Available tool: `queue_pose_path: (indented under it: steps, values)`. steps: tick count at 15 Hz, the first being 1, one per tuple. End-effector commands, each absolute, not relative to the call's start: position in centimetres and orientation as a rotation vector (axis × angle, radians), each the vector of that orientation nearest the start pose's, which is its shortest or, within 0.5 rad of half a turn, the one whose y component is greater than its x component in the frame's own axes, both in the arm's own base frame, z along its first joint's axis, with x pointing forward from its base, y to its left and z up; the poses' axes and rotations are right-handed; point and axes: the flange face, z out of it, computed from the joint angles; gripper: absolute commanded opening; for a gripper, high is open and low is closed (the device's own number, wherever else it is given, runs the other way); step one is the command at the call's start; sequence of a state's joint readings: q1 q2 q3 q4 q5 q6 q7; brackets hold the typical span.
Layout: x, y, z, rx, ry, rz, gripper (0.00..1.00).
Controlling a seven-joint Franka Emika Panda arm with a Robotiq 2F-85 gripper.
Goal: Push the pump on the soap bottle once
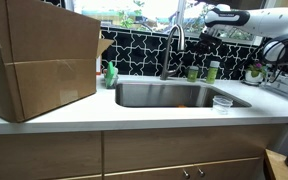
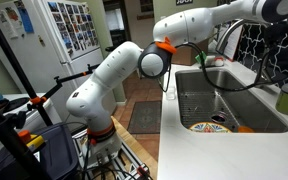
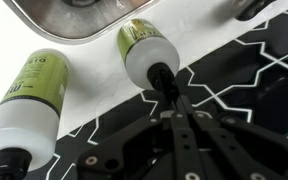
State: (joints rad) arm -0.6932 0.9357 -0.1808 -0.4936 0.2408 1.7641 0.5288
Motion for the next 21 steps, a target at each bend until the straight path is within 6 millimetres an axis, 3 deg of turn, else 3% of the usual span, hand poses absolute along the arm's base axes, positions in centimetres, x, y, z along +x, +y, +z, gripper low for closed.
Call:
queue_pose_path:
  steps: [1, 21]
  values:
    - [58.5, -53.7, 49.8, -2.393, 1.872, -0.478, 0.0]
    - [59.4, -53.2, 46.1, -2.472, 1.881, -0.36, 0.0]
